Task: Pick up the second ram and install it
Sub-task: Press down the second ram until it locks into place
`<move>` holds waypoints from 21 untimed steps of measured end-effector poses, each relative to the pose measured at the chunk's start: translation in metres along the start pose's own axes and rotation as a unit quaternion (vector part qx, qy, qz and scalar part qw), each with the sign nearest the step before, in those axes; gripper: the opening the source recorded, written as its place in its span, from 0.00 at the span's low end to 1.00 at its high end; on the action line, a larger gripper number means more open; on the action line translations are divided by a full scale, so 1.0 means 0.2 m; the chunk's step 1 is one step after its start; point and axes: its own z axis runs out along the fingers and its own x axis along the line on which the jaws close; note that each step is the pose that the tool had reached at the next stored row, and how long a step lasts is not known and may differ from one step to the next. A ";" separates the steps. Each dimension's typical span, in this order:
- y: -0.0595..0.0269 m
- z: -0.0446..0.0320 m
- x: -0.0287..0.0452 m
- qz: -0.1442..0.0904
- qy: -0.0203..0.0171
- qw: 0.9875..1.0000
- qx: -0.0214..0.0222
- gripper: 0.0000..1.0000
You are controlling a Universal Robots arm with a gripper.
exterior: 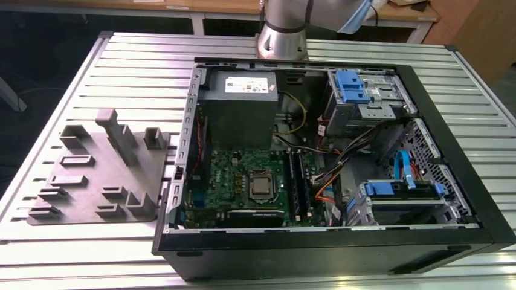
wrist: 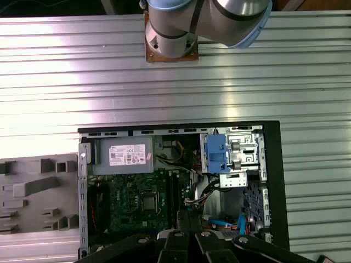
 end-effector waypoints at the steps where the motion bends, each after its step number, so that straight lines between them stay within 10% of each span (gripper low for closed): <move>1: 0.009 0.016 -0.002 0.001 0.000 1.000 0.000 0.07; 21: 0.111 0.210 -0.019 0.010 0.005 1.000 0.001 0.07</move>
